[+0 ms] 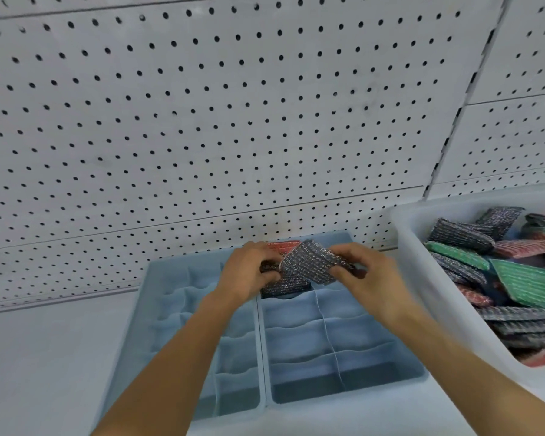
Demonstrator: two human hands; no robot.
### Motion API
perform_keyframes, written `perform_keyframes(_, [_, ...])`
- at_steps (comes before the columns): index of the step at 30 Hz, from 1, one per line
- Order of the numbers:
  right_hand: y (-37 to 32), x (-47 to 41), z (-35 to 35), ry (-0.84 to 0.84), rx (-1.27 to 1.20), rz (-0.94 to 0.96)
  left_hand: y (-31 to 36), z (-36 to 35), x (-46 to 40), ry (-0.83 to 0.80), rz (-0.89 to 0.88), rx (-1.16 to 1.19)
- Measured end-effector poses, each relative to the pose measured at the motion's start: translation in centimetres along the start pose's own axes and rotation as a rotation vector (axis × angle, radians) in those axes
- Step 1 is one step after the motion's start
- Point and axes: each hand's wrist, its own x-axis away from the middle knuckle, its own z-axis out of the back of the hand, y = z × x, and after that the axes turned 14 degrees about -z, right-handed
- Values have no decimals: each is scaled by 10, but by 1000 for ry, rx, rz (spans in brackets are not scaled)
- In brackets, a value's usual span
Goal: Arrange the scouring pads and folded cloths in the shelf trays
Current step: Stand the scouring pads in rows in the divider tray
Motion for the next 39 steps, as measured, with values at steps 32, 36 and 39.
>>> perform_keyframes(32, [13, -24, -71, -91, 734, 197, 11, 5, 31, 52, 30, 70])
perform_keyframes(36, [18, -20, -67, 10, 718, 365, 11, -2, 36, 74, 54, 7])
perform_keyframes(39, [25, -18, -61, 60, 806, 411, 16, -5, 37, 72, 51, -54])
